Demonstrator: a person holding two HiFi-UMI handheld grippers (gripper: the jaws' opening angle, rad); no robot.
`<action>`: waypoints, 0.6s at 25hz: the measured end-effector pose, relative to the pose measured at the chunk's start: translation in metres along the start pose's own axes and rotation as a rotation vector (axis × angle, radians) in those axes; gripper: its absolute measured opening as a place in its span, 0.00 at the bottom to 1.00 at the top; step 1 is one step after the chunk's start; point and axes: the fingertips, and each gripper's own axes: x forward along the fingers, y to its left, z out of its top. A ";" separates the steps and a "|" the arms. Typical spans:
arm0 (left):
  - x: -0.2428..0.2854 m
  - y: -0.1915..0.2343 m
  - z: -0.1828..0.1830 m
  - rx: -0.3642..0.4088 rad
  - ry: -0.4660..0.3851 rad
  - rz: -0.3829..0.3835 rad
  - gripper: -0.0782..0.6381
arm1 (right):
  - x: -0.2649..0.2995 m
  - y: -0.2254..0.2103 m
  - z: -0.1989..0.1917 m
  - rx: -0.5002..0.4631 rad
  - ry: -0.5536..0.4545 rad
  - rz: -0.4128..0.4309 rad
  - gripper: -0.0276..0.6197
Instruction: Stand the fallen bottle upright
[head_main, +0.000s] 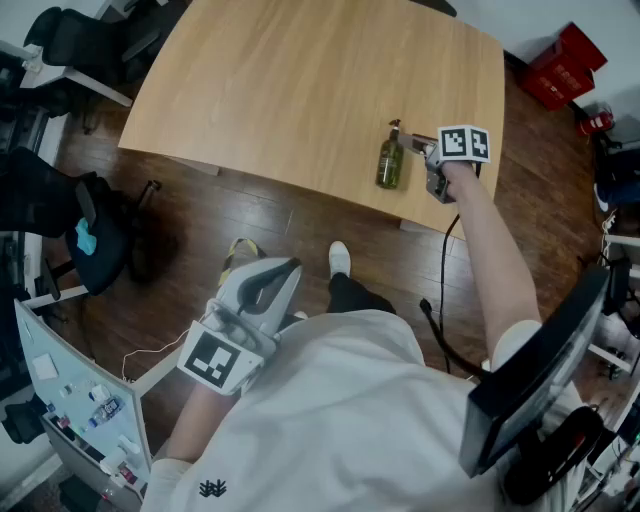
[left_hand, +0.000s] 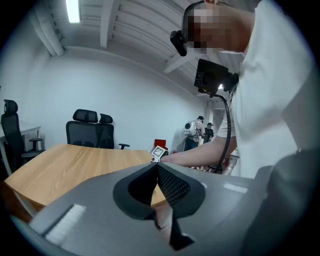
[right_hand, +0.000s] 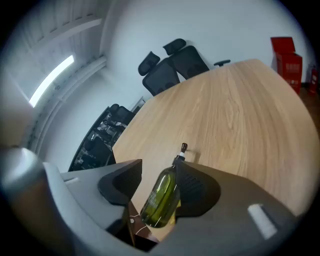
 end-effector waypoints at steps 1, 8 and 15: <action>0.005 0.002 0.000 -0.005 0.003 0.005 0.11 | 0.010 -0.009 0.003 0.031 0.022 0.001 0.39; 0.026 0.020 -0.003 -0.046 0.033 0.047 0.11 | 0.058 -0.043 -0.010 0.188 0.188 0.001 0.40; 0.038 0.031 -0.001 -0.052 0.040 0.051 0.11 | 0.040 -0.019 0.013 -0.006 0.036 0.022 0.23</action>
